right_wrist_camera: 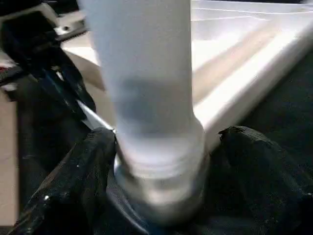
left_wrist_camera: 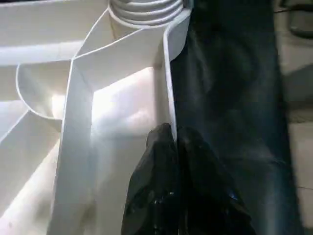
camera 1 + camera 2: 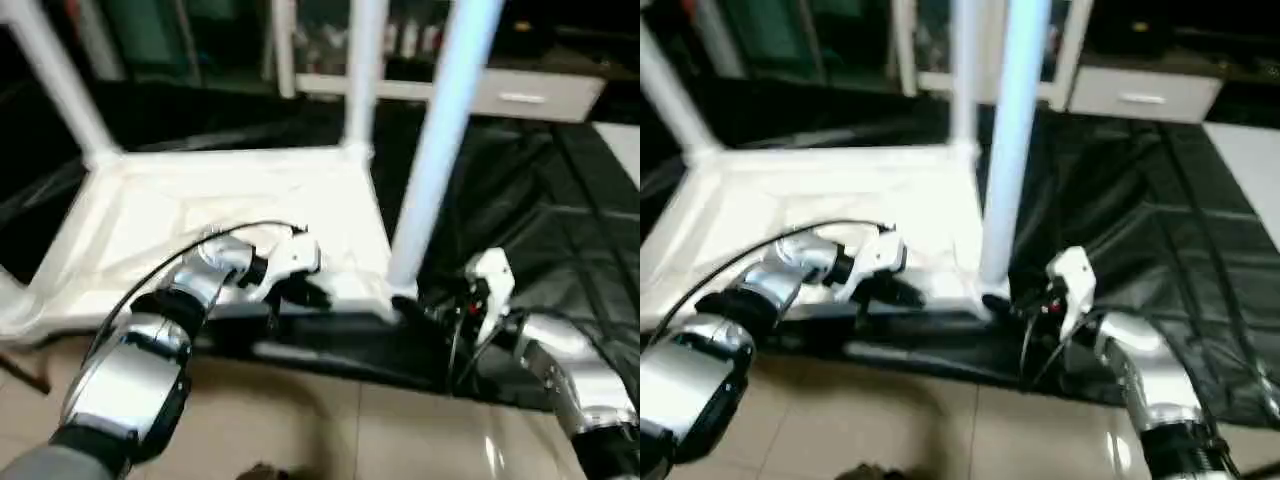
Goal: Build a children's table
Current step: Rotate leg to tighten
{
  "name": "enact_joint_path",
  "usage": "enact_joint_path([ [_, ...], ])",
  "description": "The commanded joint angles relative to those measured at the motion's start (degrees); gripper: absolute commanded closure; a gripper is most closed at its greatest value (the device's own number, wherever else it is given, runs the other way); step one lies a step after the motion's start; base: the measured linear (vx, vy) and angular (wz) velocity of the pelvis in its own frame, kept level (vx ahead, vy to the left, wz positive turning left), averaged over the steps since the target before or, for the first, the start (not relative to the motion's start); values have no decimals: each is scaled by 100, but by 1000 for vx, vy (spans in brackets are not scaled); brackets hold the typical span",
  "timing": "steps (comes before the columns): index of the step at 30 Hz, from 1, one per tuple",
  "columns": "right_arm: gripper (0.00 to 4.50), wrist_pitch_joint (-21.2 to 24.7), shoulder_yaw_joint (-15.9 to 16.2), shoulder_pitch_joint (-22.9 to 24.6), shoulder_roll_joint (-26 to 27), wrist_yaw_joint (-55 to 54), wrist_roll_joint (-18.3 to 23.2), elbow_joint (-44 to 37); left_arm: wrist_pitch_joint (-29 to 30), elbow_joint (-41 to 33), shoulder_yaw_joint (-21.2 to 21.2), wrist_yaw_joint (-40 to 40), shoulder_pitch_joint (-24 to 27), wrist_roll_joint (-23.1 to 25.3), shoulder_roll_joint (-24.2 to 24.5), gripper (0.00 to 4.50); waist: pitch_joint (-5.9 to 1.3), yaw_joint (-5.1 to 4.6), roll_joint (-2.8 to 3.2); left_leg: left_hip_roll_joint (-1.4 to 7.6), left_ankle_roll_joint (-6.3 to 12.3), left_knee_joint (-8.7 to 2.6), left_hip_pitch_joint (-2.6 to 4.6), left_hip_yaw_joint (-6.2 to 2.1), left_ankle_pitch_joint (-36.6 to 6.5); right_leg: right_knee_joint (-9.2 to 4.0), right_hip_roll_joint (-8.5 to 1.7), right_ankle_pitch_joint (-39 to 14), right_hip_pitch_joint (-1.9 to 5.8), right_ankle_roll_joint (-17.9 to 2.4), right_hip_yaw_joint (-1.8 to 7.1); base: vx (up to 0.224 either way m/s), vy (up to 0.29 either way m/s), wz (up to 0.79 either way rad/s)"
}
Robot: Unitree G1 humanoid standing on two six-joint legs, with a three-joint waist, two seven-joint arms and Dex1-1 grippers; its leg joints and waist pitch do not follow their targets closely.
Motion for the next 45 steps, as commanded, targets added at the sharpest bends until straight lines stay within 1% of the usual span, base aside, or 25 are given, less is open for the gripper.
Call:
enact_joint_path([
  [1,65,25,37,-103,-30,44,-7,-20,-1,-86,-324,-479,143,123,-36,450,-354,-18,-28,554,2,-501,325,-284,-1862,-362,-411,-285,68,-1610,186,0,0,0],
  [5,100,82,75,-121,-37,145,-31,-14,6,-131,-311,-519,161,123,-30,450,-350,-16,-42,542,-114,-517,311,-294,-1950,-369,-439,-377,80,-1524,189,0,0,0],
  [13,174,286,240,-169,-210,551,-91,34,130,-391,-335,-626,252,110,70,450,-367,-11,-12,536,-51,-502,307,-294,-1774,-337,-412,-58,95,-1552,173,0,0,0],
  [19,180,279,209,-233,-158,423,-184,129,194,-434,-332,-582,287,113,82,450,-363,-6,-23,542,-92,-503,307,-297,-1809,-349,-433,-189,95,-1554,183,0,0,0],
  [20,180,197,158,-295,-77,156,-285,251,227,-402,-320,-424,275,152,70,450,-364,-10,-22,538,-85,-502,309,-293,-1796,-348,-423,-178,91,-1549,179,0,0,0],
  [22,181,204,-132,-475,308,-886,-386,626,294,-166,-206,410,156,246,-69,450,-356,-70,-76,530,-142,-515,298,-290,-1866,-341,-425,-264,56,-1572,184,0,0,0],
  [24,181,302,-330,-552,616,-1566,-361,795,331,28,-102,1059,48,272,-196,450,-330,-109,-57,521,-336,-533,330,-325,-2196,-414,-471,-906,31,-1490,204,0,0,0],
  [25,181,302,-330,-552,616,-1566,-361,795,331,28,-102,1059,48,272,-196,450,-317,-119,-55,522,-398,-537,346,-332,-2322,-441,-475,-1116,11,-1442,215,0,0,0],
  [26,182,360,-462,-579,971,-2251,-373,881,453,185,-7,1686,-88,272,-343,450,-309,-152,-57,531,-498,-564,341,-357,-2493,-474,-477,-1501,22,-1271,226,0,0,0],
  [27,182,354,-482,-608,1116,-2564,-437,931,489,236,34,1920,-144,265,-413,450,-304,-177,-41,528,-603,-581,377,-376,-2658,-509,-470,-1654,-30,-1191,231,0,0,0],
  [28,182,346,-490,-629,1208,-2765,-485,964,509,265,60,2066,-178,259,-458,450,-300,-204,-53,522,-652,-591,374,-376,-2735,-506,-451,-1694,-33,-1154,227,0,0,0],
  [30,182,267,-484,-739,1491,-3362,-657,1111,675,366,125,2417,-300,240,-584,450,-266,-269,-32,499,-796,-617,385,-407,-3089,-542,-445,-2022,-72,-1024,229,0,0,0],
  [31,182,263,-484,-744,1500,-3385,-664,1118,680,369,127,2433,-305,240,-588,450,-275,-299,-38,494,-848,-621,395,-437,-3255,-552,-456,-2176,-61,-953,228,0,0,0],
  [32,182,112,-493,-924,1769,-4237,-964,1358,850,480,181,2928,-432,250,-703,450,-292,-304,35,493,-880,-626,419,-436,-3265,-556,-447,-2028,-78,-920,238,0,0,0],
  [33,182,112,-493,-924,1769,-4237,-964,1358,850,480,181,2928,-432,250,-703,450,-280,-337,21,490,-933,-642,412,-425,-3285,-559,-421,-1936,-102,-930,239,0,0,0],
  [34,182,-2,-473,-1099,1983,-4844,-1199,1590,968,572,227,3349,-527,256,-794,450,-293,-365,4,479,-985,-649,408,-437,-3300,-542,-410,-1815,-87,-934,225,0,0,0],
  [36,183,-75,-383,-1186,2085,-5037,-1352,1709,997,623,239,3441,-564,273,-838,450,-304,-394,32,461,-958,-648,402,-421,-3172,-539,-411,-1573,-73,-968,224,0,0,0],
  [37,183,-165,-232,-1238,2234,-4898,-1403,1779,987,665,245,3464,-596,292,-891,450,-310,-383,18,456,-817,-637,389,-394,-2970,-551,-411,-1312,-46,-977,232,0,0,0],
  [39,183,-314,-161,-1197,2281,-4703,-1408,1696,979,688,234,3403,-601,299,-902,450,-320,-368,46,455,-718,-627,377,-385,-2852,-540,-414,-1129,-23,-998,233,0,0,0],
  [40,148,-600,-11,-1096,2223,-4425,-1524,1490,931,714,200,3356,-597,315,-889,450,-331,-351,29,459,-603,-616,375,-353,-2620,-518,-387,-755,-1,-1038,225,0,0,0],
  [41,114,-755,26,-1035,2140,-4279,-1541,1366,920,727,186,3290,-586,315,-874,450,-337,-339,56,461,-565,-608,381,-348,-2543,-511,-388,-641,2,-1053,225,0,0,0],
  [42,114,-851,40,-1001,2086,-4186,-1538,1298,916,737,178,3250,-580,313,-867,450,-342,-341,32,459,-455,-598,365,-336,-2403,-491,-377,-464,32,-1114,218,0,0,0],
  [43,107,-762,26,-922,1972,-3892,-1387,1134,894,737,165,3158,-557,302,-845,450,-351,-337,28,450,-392,-587,339,-335,-2292,-473,-376,-360,68,-1140,209,0,0,0],
  [44,93,-636,-36,-822,1797,-3496,-1160,933,859,731,143,3021,-525,292,-813,450,-359,-314,61,453,-228,-573,307,-335,-2050,-440,-387,-103,109,-1156,201,0,0,0],
  [45,93,-604,-78,-786,1721,-3356,-1068,866,845,727,132,2962,-513,290,-800,450,-366,-318,56,457,-126,-569,287,-339,-1944,-442,-393,24,136,-1156,199,0,0,0],
])
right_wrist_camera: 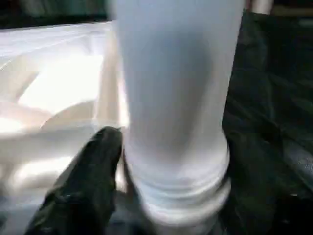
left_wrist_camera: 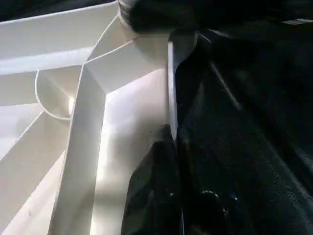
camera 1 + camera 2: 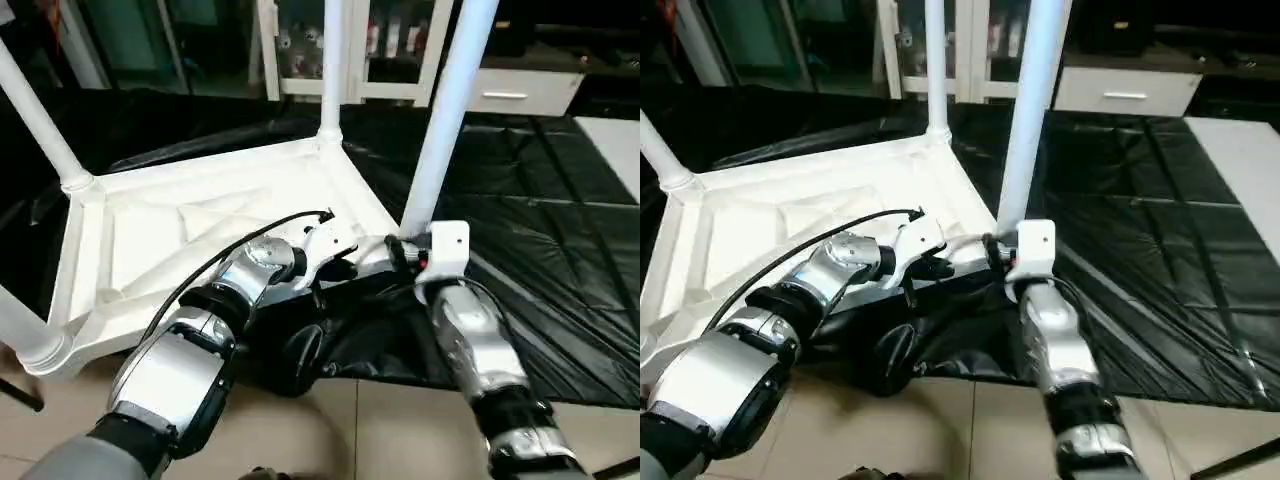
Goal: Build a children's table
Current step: Rotate leg to tighten
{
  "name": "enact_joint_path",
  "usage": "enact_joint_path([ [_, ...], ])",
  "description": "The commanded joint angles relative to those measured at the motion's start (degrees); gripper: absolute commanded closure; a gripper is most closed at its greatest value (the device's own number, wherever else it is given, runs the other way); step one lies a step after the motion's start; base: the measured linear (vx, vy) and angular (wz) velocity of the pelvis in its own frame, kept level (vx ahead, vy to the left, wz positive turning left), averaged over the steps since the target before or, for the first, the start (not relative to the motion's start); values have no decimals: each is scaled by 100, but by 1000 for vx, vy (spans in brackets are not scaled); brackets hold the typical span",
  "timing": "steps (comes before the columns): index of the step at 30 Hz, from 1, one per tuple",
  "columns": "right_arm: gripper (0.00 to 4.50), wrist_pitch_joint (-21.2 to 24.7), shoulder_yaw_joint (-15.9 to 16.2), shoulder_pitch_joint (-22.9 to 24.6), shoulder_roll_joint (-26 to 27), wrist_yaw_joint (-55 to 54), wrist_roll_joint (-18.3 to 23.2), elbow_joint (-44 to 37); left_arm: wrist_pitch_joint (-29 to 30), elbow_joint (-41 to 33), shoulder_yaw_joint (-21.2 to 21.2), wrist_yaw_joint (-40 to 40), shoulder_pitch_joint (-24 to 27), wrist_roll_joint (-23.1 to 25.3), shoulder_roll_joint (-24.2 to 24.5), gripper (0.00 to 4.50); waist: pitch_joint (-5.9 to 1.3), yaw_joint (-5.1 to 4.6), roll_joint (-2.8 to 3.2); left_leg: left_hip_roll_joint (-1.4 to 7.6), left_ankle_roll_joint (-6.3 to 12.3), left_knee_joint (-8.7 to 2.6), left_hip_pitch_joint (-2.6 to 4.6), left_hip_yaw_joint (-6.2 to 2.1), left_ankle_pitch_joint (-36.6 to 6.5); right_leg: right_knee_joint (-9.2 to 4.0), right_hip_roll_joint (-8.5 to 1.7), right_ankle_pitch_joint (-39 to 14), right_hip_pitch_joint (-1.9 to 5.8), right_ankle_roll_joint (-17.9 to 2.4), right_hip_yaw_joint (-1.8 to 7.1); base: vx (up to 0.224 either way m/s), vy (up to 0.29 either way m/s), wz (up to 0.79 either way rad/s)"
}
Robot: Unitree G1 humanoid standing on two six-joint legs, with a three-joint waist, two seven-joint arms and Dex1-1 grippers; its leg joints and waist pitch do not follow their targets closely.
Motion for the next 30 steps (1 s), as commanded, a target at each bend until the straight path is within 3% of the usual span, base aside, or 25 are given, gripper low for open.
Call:
enact_joint_path([
  [1,78,345,190,156,-188,970,416,-436,-14,49,-61,-136,20,116,63,450,-380,1,-25,489,29,-490,239,-337,-1806,-346,-375,127,108,-1225,167,0,0,0],
  [2,70,512,182,231,-316,1291,578,-572,-46,28,-77,-259,48,113,88,450,-380,14,-38,485,199,-461,221,-334,-1686,-336,-387,196,155,-1293,165,0,0,0],
  [4,63,621,187,286,-430,1575,691,-662,-69,22,-87,-351,64,116,102,450,-386,22,-19,500,323,-442,206,-324,-1562,-329,-385,204,152,-1388,150,0,0,0],
  [6,63,819,435,685,-1260,2842,848,-1147,-493,-206,-174,-1324,276,10,254,450,-382,60,-41,505,377,-412,214,-304,-1450,-333,-375,188,161,-1461,147,0,0,0],
  [7,63,861,438,754,-1405,3047,884,-1218,-627,-272,-189,-1564,333,-31,291,450,-380,114,-41,524,541,-383,182,-297,-1285,-304,-389,328,180,-1497,152,0,0,0],
  [11,63,1008,323,882,-1760,3663,1164,-1436,-750,-640,-419,-2753,607,-124,562,450,-413,157,-42,544,638,-350,205,-281,-1153,-253,-368,417,107,-1679,132,0,0,0],
  [13,63,1149,308,890,-1871,3924,1281,-1529,-703,-840,-480,-3177,718,-210,659,450,-389,185,-36,556,575,-376,202,-284,-1330,-277,-389,42,102,-1688,137,0,0,0],
  [15,63,1244,345,886,-1947,4117,1358,-1592,-679,-974,-477,-3341,786,-255,707,450,-368,231,-20,582,321,-421,271,-276,-1686,-326,-380,-499,55,-1653,155,0,0,0],
  [18,63,1280,408,865,-1966,4234,1379,-1589,-689,-1059,-465,-3398,826,-253,753,450,-364,307,-8,595,59,-459,308,-280,-1884,-327,-382,-642,23,-1572,168,0,0,0],
  [19,63,1278,407,839,-1930,4264,1365,-1548,-680,-1097,-471,-3428,836,-253,774,450,-369,322,-37,593,-40,-467,307,-283,-1936,-317,-396,-671,22,-1547,167,0,0,0],
  [22,80,1197,477,728,-1827,4285,1226,-1341,-620,-1164,-447,-3437,841,-275,793,450,-366,333,-57,569,-154,-471,276,-289,-1924,-327,-435,-786,30,-1458,171,0,0,0],
  [30,152,1236,612,668,-1939,4459,1099,-1280,-499,-1298,-431,-3438,880,-301,821,450,-396,353,-66,552,102,-417,252,-277,-1469,-282,-414,-331,50,-1468,155,0,0,0],
])
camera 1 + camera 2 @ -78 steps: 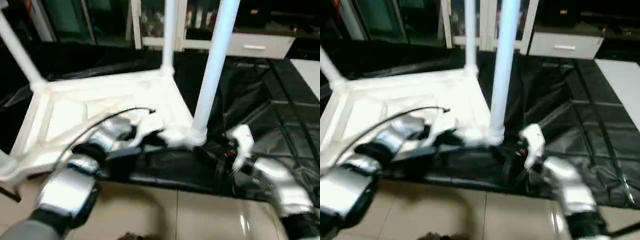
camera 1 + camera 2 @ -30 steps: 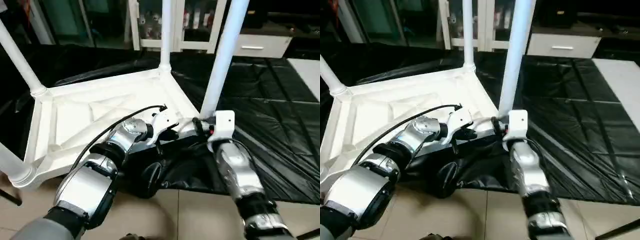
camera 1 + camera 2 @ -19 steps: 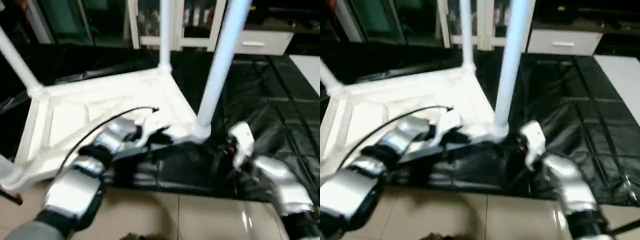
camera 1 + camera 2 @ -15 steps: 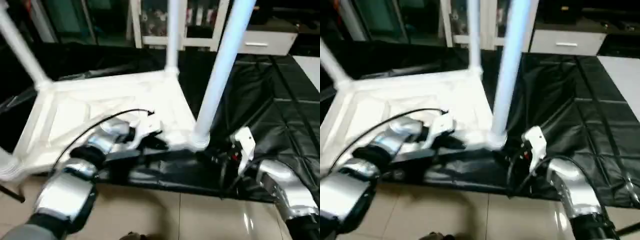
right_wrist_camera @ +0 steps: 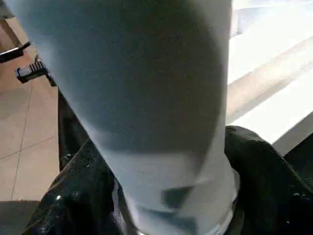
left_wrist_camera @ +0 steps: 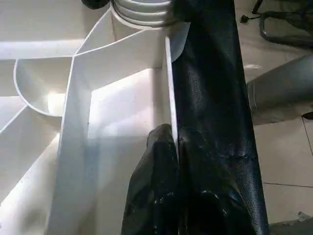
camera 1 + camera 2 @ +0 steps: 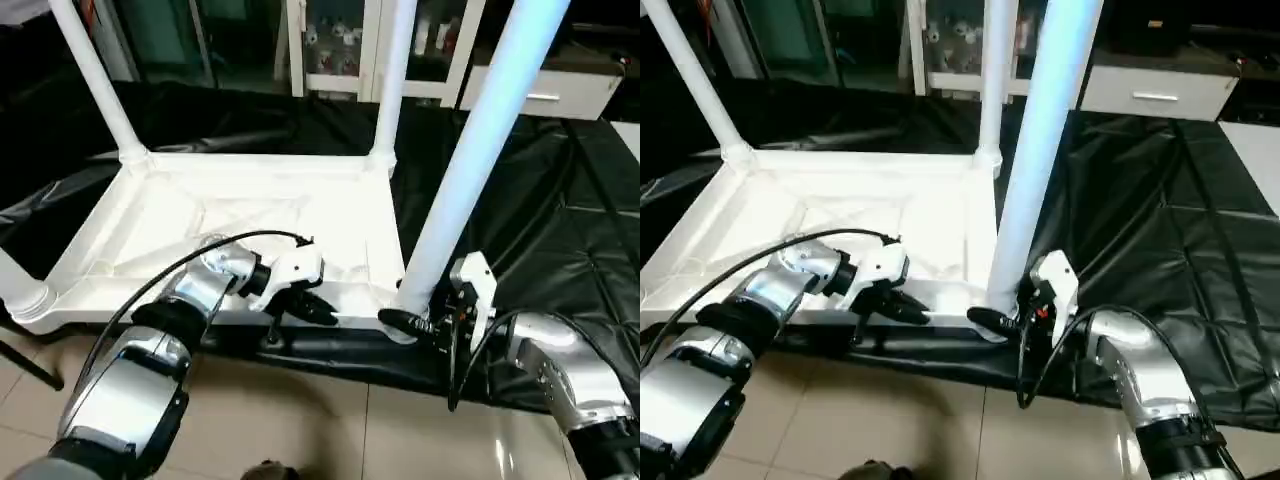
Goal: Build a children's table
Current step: Rotate leg to tighten
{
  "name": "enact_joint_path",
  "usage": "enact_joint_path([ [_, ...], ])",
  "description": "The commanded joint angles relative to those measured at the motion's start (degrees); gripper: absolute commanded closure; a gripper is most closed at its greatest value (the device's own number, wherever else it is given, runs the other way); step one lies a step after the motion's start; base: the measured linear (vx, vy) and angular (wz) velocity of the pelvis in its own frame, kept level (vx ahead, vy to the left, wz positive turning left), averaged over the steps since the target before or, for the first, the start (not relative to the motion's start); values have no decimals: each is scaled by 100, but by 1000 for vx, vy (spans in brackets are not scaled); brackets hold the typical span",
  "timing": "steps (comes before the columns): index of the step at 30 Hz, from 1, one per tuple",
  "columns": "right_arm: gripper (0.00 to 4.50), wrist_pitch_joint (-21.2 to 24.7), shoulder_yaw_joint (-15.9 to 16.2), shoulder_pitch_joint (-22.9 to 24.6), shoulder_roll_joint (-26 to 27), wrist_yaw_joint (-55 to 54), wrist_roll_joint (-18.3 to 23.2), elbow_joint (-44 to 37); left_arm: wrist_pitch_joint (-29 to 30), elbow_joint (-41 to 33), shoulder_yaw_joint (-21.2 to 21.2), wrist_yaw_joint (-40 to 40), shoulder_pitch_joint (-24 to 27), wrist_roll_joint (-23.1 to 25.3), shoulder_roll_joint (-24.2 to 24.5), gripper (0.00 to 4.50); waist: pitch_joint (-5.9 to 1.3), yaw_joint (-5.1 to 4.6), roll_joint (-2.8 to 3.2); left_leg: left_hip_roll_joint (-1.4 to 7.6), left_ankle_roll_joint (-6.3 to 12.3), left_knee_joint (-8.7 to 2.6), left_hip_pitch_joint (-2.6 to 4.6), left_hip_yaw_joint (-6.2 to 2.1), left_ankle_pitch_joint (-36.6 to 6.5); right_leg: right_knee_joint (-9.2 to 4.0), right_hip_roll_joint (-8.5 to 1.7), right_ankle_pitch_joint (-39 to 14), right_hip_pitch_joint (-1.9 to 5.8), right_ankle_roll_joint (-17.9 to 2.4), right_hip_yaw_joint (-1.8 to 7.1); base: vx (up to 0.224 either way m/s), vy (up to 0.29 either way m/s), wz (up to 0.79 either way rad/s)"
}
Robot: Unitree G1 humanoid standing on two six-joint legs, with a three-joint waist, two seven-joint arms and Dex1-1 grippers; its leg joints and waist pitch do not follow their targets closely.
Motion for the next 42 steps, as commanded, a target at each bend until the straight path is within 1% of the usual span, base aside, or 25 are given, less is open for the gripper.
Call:
enact_joint_path([
  [1,152,19,76,-57,-68,114,-104,47,46,-114,-203,-229,90,89,-17,450,-392,-37,-102,527,115,-457,301,-282,-1471,-300,-414,-345,79,-1475,172,0,0,0],
  [7,177,-35,52,-121,-114,130,-190,157,103,-159,-230,-227,127,123,7,450,-400,-31,-101,529,149,-450,298,-287,-1422,-293,-410,-322,87,-1486,168,0,0,0],
  [9,178,-95,33,-137,-82,-25,-273,232,103,-141,-227,-146,124,146,3,450,-398,-32,-100,524,163,-443,295,-284,-1396,-295,-408,-315,84,-1490,169,0,0,0],
  [10,178,-239,-62,-207,58,-540,-440,487,150,-34,-205,221,71,240,-32,450,-407,-39,-99,529,145,-442,295,-287,-1388,-283,-414,-305,77,-1495,168,0,0,0],
  [11,178,-336,-185,-267,307,-1200,-574,757,222,167,-113,873,-53,318,-143,450,-384,-71,-95,518,70,-459,290,-295,-1540,-305,-407,-497,56,-1494,168,0,0,0],
  [12,178,-339,-190,-268,317,-1224,-578,766,225,175,-109,898,-58,320,-148,450,-374,-98,-97,519,-4,-474,300,-293,-1689,-327,-411,-670,40,-1479,176,0,0,0],
  [13,178,-365,-228,-281,408,-1447,-620,842,257,253,-65,1140,-111,333,-199,450,-343,-132,-115,515,-231,-502,335,-316,-2135,-399,-435,-1308,36,-1369,193,0,0,0],
  [16,178,-230,-570,-379,1030,-2730,-632,1051,441,531,79,2075,-366,367,-450,450,-287,-196,-123,506,-475,-549,360,-366,-2651,-481,-454,-2102,-15,-1143,211,-18,2,-1],
  [17,178,-132,-709,-467,1270,-3243,-610,1170,562,638,140,2406,-473,356,-564,450,-270,-231,-109,502,-653,-560,399,-414,-3024,-513,-474,-2598,-50,-1017,214,-60,9,-7],
  [19,179,-85,-877,-658,1585,-3987,-633,1418,724,806,226,2951,-630,345,-733,450,-266,-301,-82,493,-849,-594,437,-473,-3412,-545,-453,-2814,-70,-867,197,-30,4,-3],
  [20,180,-85,-877,-658,1585,-3987,-633,1418,724,806,226,2951,-630,345,-733,450,-275,-354,-90,482,-921,-616,449,-478,-3552,-548,-422,-2707,-73,-819,182,0,0,0],
  [22,180,-249,-1156,-981,1959,-4897,-536,1864,826,996,321,3539,-772,333,-910,450,-275,-399,-27,472,-967,-645,439,-483,-3637,-549,-409,-2420,-81,-821,185,0,0,0],
  [24,180,-502,-1211,-1298,2263,-5594,-652,2241,889,1167,432,3910,-879,270,-1079,450,-290,-481,-35,450,-1018,-655,462,-474,-3738,-555,-391,-2203,-93,-859,166,0,0,0],
  [25,180,-604,-1162,-1383,2333,-5728,-772,2324,888,1215,450,3973,-903,267,-1122,450,-288,-510,-39,438,-987,-655,448,-470,-3703,-567,-391,-2116,-89,-877,166,0,0,0],
  [26,180,-679,-1058,-1459,2395,-5590,-835,2396,871,1240,447,3982,-910,273,-1147,450,-293,-507,-5,437,-968,-656,455,-468,-3705,-575,-394,-2087,-85,-874,166,0,0,0],
  [28,180,-1009,-757,-1455,2486,-4799,-919,2213,837,1284,420,3925,-897,302,-1175,450,-305,-509,-44,436,-859,-660,437,-446,-3585,-584,-390,-1882,-55,-872,172,0,0,0],
  [30,180,-1084,-586,-1366,2447,-4418,-990,1992,822,1307,410,3885,-888,314,-1168,450,-311,-478,-63,432,-692,-632,447,-412,-3353,-589,-412,-1622,-51,-928,196,0,0,0],
  [31,124,-1071,-536,-1298,2396,-4232,-964,1852,810,1307,394,3836,-875,325,-1146,450,-319,-463,-69,433,-564,-633,416,-395,-3067,-567,-413,-1348,-18,-1000,200,0,0,0],
  [32,110,-998,-518,-1230,2318,-4054,-907,1720,782,1306,382,3798,-861,335,-1124,450,-329,-448,-96,435,-427,-632,386,-376,-2822,-542,-402,-1176,15,-1036,189,0,0,0],
  [33,108,-998,-518,-1230,2318,-4054,-907,1720,782,1306,382,3798,-861,335,-1124,450,-329,-448,-96,435,-427,-632,386,-376,-2822,-542,-402,-1176,15,-1036,189,0,0,0],
  [35,88,-936,-381,-1018,1785,-3461,-839,1367,573,1324,338,3381,-807,358,-1009,450,-353,-428,-112,441,-122,-609,290,-379,-2327,-503,-423,-1008,104,-1046,167,0,0,0],
  [37,67,-796,-304,-882,1488,-2928,-714,1129,462,1305,298,3038,-763,365,-933,450,-353,-395,-130,438,76,-563,308,-344,-2133,-518,-415,-977,99,-1105,166,26,-7,-3],
  [40,67,-743,-156,-554,846,-1876,-590,627,213,1176,178,2071,-603,336,-736,450,-363,-354,-127,455,232,-530,269,-323,-1883,-479,-414,-801,123,-1227,160,0,0,0],
  [41,67,-742,-154,-547,834,-1854,-586,617,210,1173,176,2048,-600,334,-732,450,-368,-339,-133,460,276,-521,271,-323,-1778,-471,-418,-704,141,-1271,149,59,-23,-2],
  [42,67,-647,-127,-343,460,-1182,-441,315,57,1038,48,1206,-463,304,-567,450,-384,-333,-119,465,392,-496,254,-308,-1576,-417,-402,-402,141,-1399,132,59,-23,-2],
])
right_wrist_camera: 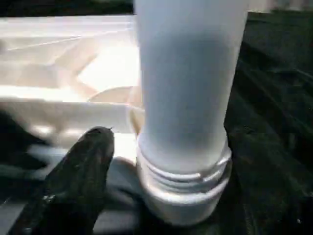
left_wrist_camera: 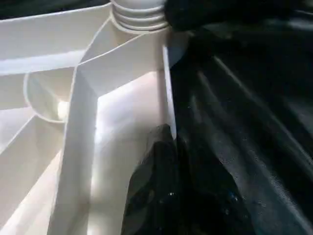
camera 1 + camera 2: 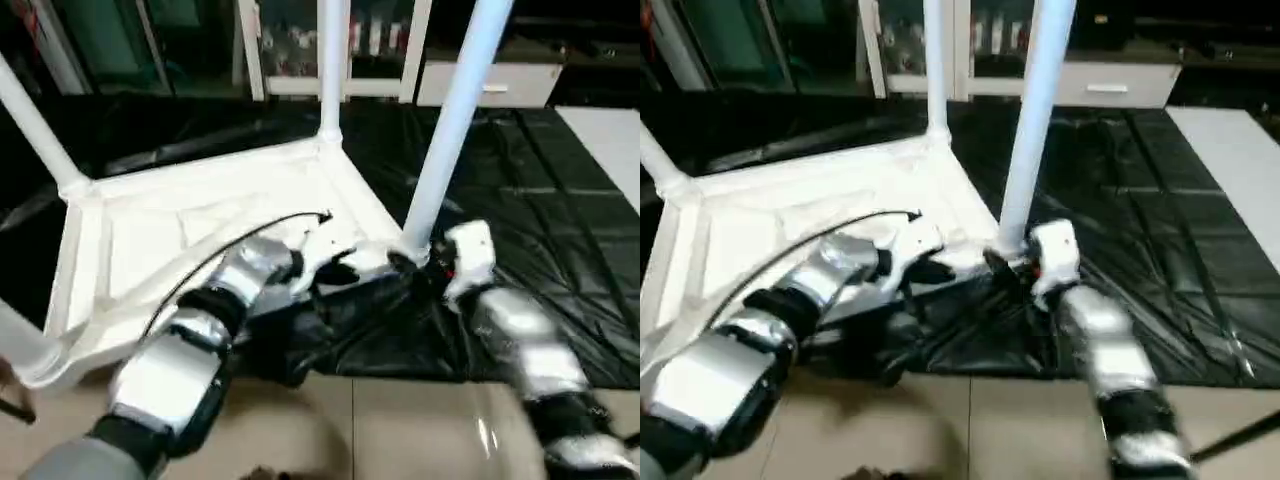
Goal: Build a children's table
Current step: Rotate leg to tighten
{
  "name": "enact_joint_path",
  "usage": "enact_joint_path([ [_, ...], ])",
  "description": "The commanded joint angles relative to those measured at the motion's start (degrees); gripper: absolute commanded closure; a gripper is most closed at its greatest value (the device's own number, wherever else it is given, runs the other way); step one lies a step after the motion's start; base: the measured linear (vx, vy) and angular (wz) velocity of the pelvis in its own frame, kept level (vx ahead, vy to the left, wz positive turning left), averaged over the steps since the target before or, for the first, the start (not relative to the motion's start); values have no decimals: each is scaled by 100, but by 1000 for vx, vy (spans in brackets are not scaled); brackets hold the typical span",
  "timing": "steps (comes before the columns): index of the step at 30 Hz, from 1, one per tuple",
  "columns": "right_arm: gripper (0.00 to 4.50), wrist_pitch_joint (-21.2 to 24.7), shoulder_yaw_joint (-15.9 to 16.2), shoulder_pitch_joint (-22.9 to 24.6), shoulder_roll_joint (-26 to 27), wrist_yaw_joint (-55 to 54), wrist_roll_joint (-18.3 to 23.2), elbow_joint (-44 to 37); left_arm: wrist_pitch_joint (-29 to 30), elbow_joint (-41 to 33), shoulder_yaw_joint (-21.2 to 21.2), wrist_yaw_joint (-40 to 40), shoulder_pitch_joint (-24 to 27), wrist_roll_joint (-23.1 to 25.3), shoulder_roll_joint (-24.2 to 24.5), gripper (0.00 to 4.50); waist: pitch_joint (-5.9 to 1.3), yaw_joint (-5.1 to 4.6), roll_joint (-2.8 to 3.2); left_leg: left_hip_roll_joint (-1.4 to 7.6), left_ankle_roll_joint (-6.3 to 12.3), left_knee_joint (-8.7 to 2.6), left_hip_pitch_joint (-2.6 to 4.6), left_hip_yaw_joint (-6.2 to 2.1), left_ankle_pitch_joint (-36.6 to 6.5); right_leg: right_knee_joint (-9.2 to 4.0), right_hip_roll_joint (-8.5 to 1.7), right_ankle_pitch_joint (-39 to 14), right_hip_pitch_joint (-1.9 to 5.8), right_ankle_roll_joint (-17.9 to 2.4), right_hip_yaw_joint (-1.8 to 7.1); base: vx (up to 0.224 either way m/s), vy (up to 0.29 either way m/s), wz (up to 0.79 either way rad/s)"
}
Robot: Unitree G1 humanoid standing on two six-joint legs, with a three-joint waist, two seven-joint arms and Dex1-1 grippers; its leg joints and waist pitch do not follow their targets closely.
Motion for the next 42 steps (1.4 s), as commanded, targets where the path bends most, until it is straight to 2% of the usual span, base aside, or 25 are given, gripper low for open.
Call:
enact_joint_path([
  [1,67,157,302,192,-339,1119,240,-531,-256,-188,-344,-1379,259,92,210,450,-426,87,-101,541,515,-385,200,-293,-1410,-276,-338,-289,159,-1546,156,63,-23,-1],
  [2,67,187,311,235,-436,1271,269,-596,-296,-242,-406,-1657,303,95,273,450,-425,96,-98,541,637,-364,177,-284,-1181,-222,-323,22,173,-1642,150,57,-21,-1],
  [4,67,257,334,281,-562,1472,330,-690,-320,-357,-492,-2049,372,81,371,450,-454,139,-70,561,757,-322,198,-268,-963,-162,-333,342,149,-1812,140,28,-11,0],
  [5,67,257,334,281,-562,1472,330,-690,-320,-357,-492,-2049,372,81,371,450,-454,139,-70,561,757,-322,198,-268,-963,-162,-333,342,149,-1812,140,0,0,0],
  [6,67,390,370,298,-665,1659,419,-785,-264,-548,-563,-2481,457,33,475,450,-448,185,-55,563,725,-313,248,-240,-1006,-183,-316,265,103,-1840,137,0,0,0],
  [9,67,512,463,286,-694,1852,452,-851,-330,-702,-625,-2652,518,39,560,450,-436,295,-51,597,536,-346,274,-251,-1196,-179,-323,-53,105,-1776,142,0,0,0],
  [10,67,553,498,288,-703,1930,450,-883,-360,-772,-625,-2666,545,36,583,450,-419,309,-73,608,442,-375,266,-263,-1326,-185,-322,-221,101,-1739,141,0,0,0],
  [11,67,553,498,288,-703,1930,450,-883,-360,-772,-625,-2666,545,36,583,450,-413,314,-61,607,317,-398,272,-269,-1492,-198,-323,-419,98,-1695,141,0,0,0],
  [12,67,576,638,248,-688,2091,347,-808,-347,-834,-585,-2690,557,44,581,450,-402,315,-60,607,172,-422,274,-275,-1698,-212,-329,-618,93,-1660,145,0,0,0],
  [14,67,548,683,230,-681,2134,299,-763,-345,-819,-576,-2678,547,59,572,450,-376,313,-71,602,-29,-446,281,-283,-1988,-254,-358,-979,81,-1592,165,0,0,0],
  [15,82,525,720,203,-672,2150,240,-708,-341,-817,-577,-2674,544,64,568,450,-367,307,-99,602,-86,-454,279,-285,-2084,-270,-368,-1114,79,-1564,170,0,0,0],
  [16,100,546,747,170,-665,2184,219,-653,-336,-826,-582,-2658,545,63,566,450,-358,304,-97,603,-215,-460,288,-297,-2243,-294,-396,-1409,68,-1489,185,0,0,0],
  [17,100,553,752,165,-665,2194,219,-646,-336,-827,-583,-2654,545,63,565,450,-357,306,-97,605,-240,-462,292,-303,-2259,-302,-407,-1458,69,-1469,190,0,0,0],
  [21,138,632,843,128,-775,2345,178,-647,-272,-966,-596,-2691,607,38,598,450,-351,280,-103,611,-275,-477,277,-321,-2264,-309,-403,-1554,76,-1389,194,0,0,0],
  [26,172,679,876,98,-932,2529,93,-589,-249,-1007,-611,-2722,655,56,634,450,-383,269,-90,597,-142,-450,264,-296,-1928,-245,-358,-947,81,-1507,175,0,0,0],
  [29,179,665,860,83,-918,2489,51,-517,-246,-1009,-615,-2710,669,73,637,450,-392,274,-109,588,-36,-427,254,-283,-1801,-232,-366,-797,95,-1565,170,0,0,0],
  [31,180,688,815,60,-863,2364,51,-460,-229,-1027,-614,-2687,675,73,637,450,-386,278,-107,588,-13,-424,252,-284,-1810,-242,-375,-879,94,-1565,171,0,0,0],
  [34,180,607,684,4,-684,1981,21,-257,-226,-984,-566,-2482,642,73,602,450,-366,254,-95,588,-118,-444,249,-302,-2038,-278,-389,-1303,81,-1513,174,0,0,0],
  [35,180,616,648,-6,-641,1902,35,-227,-219,-967,-554,-2427,631,74,589,450,-350,244,-102,596,-192,-459,274,-304,-2194,-308,-386,-1514,67,-1461,179,0,0,0],
  [36,181,703,370,-76,-299,1298,155,-19,-159,-811,-450,-1946,540,86,474,450,-352,241,-99,597,-225,-458,278,-307,-2252,-308,-390,-1576,55,-1449,188,0,0,0],
  [37,181,777,151,-119,52,678,234,118,-60,-611,-321,-1283,420,100,320,450,-337,215,-92,596,-337,-486,265,-338,-2427,-318,-405,-1789,43,-1402,187,0,0,0],
  [39,181,783,-21,-158,383,66,249,235,47,-432,-200,-633,304,107,173,450,-318,156,-98,574,-639,-497,354,-391,-2956,-399,-419,-2423,-33,-1201,187,0,0,0],
  [40,181,764,-169,-225,632,-483,242,371,183,-321,-117,-232,217,91,66,450,-308,139,-88,564,-665,-498,363,-390,-3095,-419,-414,-2573,-61,-1147,193,-61,8,-1],
  [41,181,756,-202,-247,685,-617,235,410,209,-301,-102,-157,199,87,44,450,-298,99,-85,565,-754,-503,384,-421,-3323,-443,-412,-2745,-83,-1067,188,-62,20,-2],
  [42,182,675,-344,-361,933,-1215,208,620,332,-202,-38,308,108,91,-68,450,-295,43,-65,557,-823,-534,368,-450,-3494,-448,-387,-2789,-70,-975,166,-62,20,-2],
])
